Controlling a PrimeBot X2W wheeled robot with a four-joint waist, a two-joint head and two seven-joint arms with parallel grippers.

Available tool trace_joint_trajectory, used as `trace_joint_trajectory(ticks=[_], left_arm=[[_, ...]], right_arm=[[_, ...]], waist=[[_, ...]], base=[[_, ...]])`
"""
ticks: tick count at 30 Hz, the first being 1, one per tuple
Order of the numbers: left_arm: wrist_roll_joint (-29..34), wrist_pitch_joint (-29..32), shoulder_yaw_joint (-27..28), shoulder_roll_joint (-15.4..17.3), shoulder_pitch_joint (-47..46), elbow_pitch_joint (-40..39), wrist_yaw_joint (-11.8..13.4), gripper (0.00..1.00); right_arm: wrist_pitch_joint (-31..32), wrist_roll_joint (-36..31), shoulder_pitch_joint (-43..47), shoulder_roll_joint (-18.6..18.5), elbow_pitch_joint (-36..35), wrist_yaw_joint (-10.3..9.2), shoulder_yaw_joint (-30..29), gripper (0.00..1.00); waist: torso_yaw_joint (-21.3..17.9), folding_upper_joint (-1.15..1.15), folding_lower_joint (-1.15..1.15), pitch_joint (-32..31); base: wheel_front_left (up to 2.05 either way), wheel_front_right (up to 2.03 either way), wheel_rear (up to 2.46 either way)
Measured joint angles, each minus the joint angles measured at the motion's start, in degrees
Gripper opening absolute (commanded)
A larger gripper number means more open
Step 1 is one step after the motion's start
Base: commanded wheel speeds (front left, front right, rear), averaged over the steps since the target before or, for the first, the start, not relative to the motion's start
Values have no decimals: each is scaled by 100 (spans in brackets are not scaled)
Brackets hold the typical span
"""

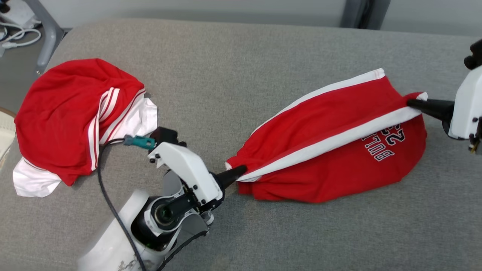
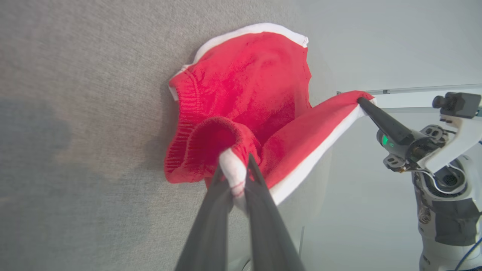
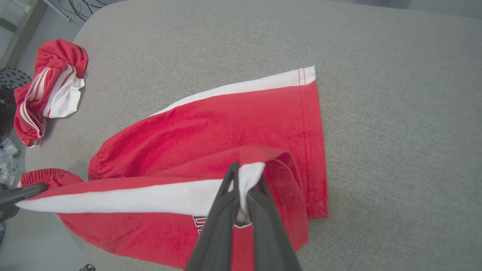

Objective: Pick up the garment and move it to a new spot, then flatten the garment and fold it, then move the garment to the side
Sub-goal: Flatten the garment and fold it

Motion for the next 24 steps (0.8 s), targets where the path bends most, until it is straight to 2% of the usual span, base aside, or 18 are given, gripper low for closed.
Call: trace_joint_trajectory(ticks=[11, 24], left_arm=[[-30, 316, -56, -387, -878, 576, -13, 0], [-169, 103, 156, -761, -1429, 1205, -233, 0]], right_arm=[[168, -377, -864, 452, 809, 0, -71, 0], [-41, -537, -1245, 709, 1360, 0, -109, 0]], waist=[[123, 0, 0, 683], [265, 0, 0, 1161]], base=[[0, 0, 0], [0, 0, 0]])
